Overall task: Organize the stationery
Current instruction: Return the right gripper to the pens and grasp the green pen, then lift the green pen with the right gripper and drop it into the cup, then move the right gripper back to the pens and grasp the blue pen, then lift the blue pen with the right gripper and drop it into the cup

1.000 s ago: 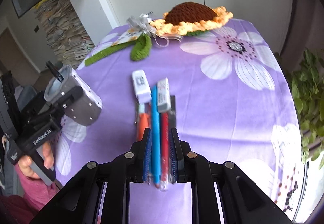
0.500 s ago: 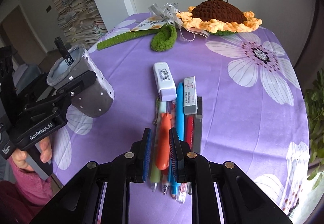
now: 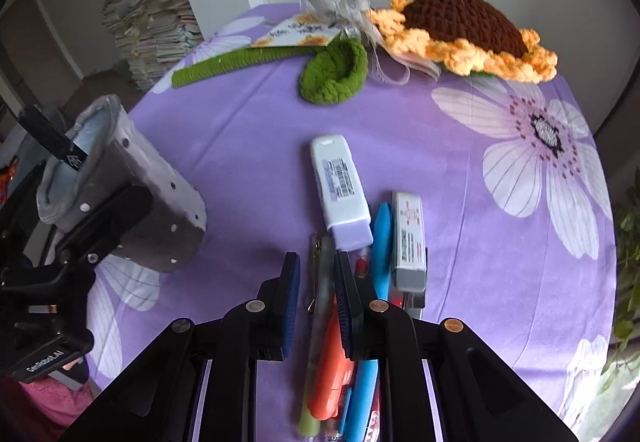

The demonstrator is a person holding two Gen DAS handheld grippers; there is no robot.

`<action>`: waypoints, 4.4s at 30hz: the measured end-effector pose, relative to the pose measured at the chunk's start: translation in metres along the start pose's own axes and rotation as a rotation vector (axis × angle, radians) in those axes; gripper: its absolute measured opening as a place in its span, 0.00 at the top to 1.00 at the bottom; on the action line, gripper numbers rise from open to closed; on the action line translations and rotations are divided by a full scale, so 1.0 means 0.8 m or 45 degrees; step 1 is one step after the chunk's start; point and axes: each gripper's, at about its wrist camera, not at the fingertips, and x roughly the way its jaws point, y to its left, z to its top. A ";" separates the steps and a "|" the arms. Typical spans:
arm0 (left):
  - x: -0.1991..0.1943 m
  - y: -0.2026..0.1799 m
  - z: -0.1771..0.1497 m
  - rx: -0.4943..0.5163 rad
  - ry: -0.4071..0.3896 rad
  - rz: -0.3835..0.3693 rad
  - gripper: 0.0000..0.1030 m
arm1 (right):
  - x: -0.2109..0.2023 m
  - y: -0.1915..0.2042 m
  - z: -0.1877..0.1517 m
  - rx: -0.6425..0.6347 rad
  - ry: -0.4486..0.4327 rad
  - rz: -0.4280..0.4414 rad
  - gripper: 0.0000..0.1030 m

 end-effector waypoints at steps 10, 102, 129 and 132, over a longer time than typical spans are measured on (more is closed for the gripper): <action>0.001 0.001 0.000 -0.010 0.004 -0.012 0.31 | 0.009 0.012 0.015 -0.025 0.022 0.077 0.85; 0.007 0.001 0.000 -0.007 0.042 -0.003 0.31 | 0.003 -0.048 0.001 0.181 -0.010 0.082 0.84; 0.007 0.001 0.000 -0.006 0.042 -0.003 0.31 | -0.200 0.031 0.039 0.038 -0.714 0.353 0.89; 0.007 0.001 0.000 -0.005 0.043 -0.002 0.31 | -0.205 0.041 0.043 0.013 -0.721 0.380 0.89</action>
